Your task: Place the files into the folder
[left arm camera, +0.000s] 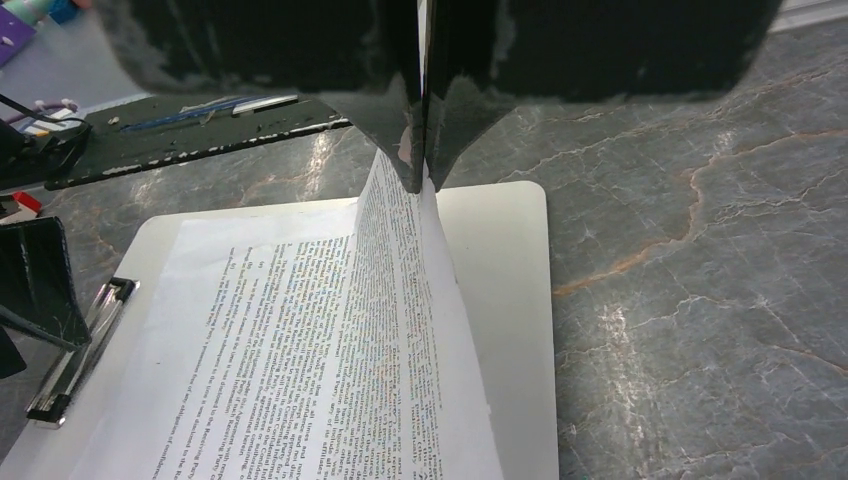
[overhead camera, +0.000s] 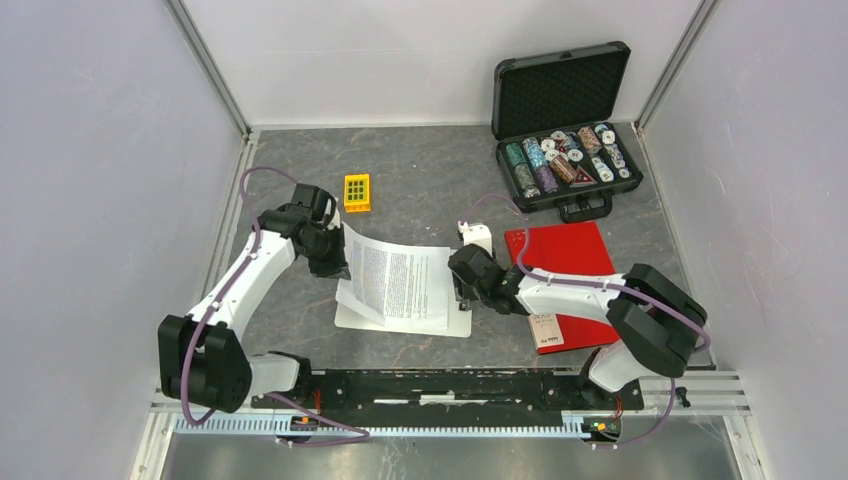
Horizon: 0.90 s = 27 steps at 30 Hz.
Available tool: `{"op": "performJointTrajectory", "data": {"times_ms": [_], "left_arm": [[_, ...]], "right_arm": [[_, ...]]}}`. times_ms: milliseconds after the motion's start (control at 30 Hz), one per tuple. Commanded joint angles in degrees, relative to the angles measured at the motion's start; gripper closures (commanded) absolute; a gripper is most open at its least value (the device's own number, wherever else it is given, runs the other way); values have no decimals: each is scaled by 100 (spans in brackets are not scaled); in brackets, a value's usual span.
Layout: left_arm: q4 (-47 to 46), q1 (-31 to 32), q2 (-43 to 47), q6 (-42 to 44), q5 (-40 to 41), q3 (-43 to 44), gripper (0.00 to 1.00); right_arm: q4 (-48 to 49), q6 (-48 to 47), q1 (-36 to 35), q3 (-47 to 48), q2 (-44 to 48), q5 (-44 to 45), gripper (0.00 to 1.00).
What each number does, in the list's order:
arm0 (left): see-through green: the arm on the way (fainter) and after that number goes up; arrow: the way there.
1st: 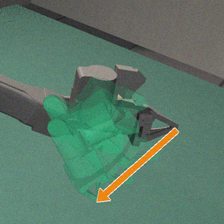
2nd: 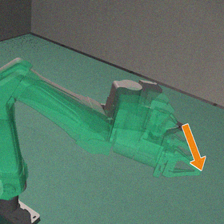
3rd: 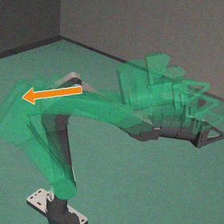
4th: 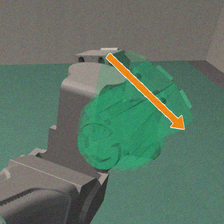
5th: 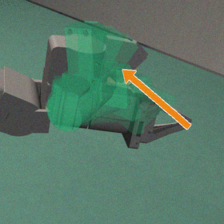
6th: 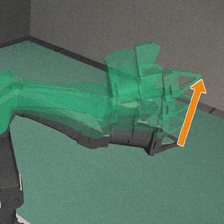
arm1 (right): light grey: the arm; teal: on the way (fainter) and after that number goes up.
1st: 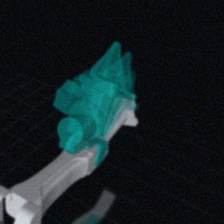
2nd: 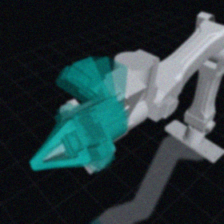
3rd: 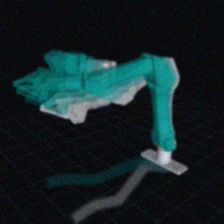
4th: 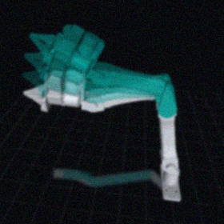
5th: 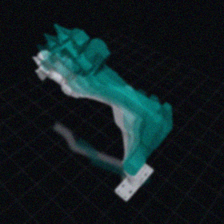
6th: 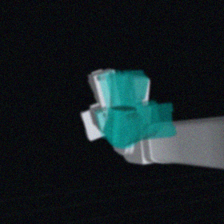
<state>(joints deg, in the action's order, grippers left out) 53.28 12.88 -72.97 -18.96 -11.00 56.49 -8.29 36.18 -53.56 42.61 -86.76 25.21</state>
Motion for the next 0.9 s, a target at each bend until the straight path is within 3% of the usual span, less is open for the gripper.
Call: {"op": "performJointTrajectory", "data": {"times_ms": [0, 233, 433, 600, 867], "left_arm": [[-99, 5, -101, 441, 24, 197, 97], [-432, 4, -367, 511, -397, 49, 96], [-927, 8, -422, 499, -1433, -225, 97], [-853, 4, -503, 471, -1132, -185, 97], [-790, 8, -502, 423, -943, -171, 96]], "right_arm": [[66, 148, -54, 317, -225, 165, 43], [38, -176, -35, 306, -402, 118, 48], [61, -613, 45, 151, -348, 67, 53], [255, -850, 126, 24, -229, -32, 59], [74, -879, 274, 154, -77, -19, 56]]}}
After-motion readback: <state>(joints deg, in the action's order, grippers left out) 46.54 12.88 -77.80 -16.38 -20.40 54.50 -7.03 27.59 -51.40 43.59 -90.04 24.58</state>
